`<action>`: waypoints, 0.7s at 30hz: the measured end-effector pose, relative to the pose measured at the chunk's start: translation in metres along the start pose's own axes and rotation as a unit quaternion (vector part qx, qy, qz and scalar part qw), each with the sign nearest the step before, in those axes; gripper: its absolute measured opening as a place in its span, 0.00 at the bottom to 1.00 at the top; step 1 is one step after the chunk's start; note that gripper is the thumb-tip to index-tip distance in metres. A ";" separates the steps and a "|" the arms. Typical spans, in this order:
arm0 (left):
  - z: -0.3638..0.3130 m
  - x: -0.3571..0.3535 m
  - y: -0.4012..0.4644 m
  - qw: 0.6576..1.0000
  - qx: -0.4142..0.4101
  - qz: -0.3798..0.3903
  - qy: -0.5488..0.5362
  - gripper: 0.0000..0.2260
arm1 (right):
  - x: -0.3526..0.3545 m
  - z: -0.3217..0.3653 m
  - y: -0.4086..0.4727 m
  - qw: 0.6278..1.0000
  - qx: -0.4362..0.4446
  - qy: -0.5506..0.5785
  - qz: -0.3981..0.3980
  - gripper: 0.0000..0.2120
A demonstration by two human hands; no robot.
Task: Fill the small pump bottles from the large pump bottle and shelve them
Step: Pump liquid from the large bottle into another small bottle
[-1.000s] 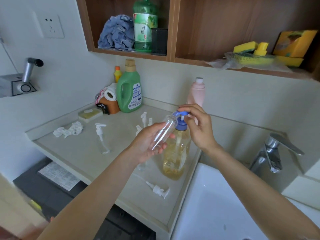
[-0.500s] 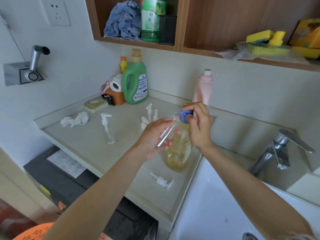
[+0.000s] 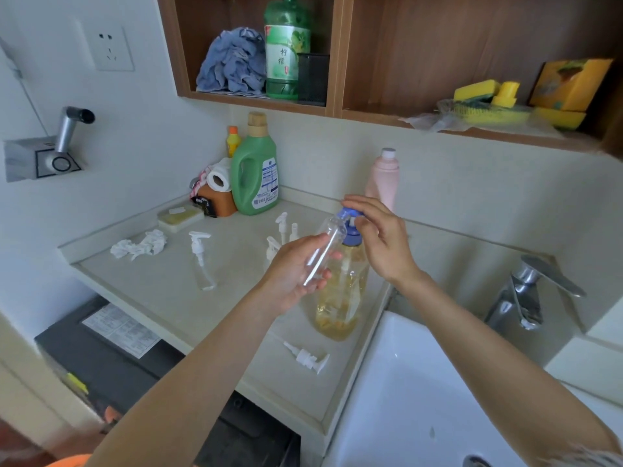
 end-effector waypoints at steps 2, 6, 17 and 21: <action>0.002 0.000 0.001 1.000 0.003 0.002 -0.004 0.10 | 0.000 0.000 -0.006 0.999 0.020 -0.001 -0.026 0.19; 0.010 0.003 0.003 1.000 0.012 -0.005 -0.009 0.09 | -0.011 -0.003 -0.014 0.997 0.035 0.012 -0.063 0.19; 0.010 0.003 0.003 1.000 -0.004 0.019 -0.016 0.20 | -0.011 0.005 -0.015 0.995 0.073 -0.051 -0.038 0.20; 0.003 -0.002 0.005 0.999 -0.009 0.030 -0.010 0.20 | 0.001 0.009 -0.001 0.998 0.047 -0.049 -0.015 0.21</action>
Point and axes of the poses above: each hand's wrist, its own y-axis towards the middle knuckle, its own x-axis out of the back of the hand, z = x × y, the point moved 8 cm from there along y, towards the middle knuckle, and after that the axes turned 5 degrees about z, right-handed, at the moved point
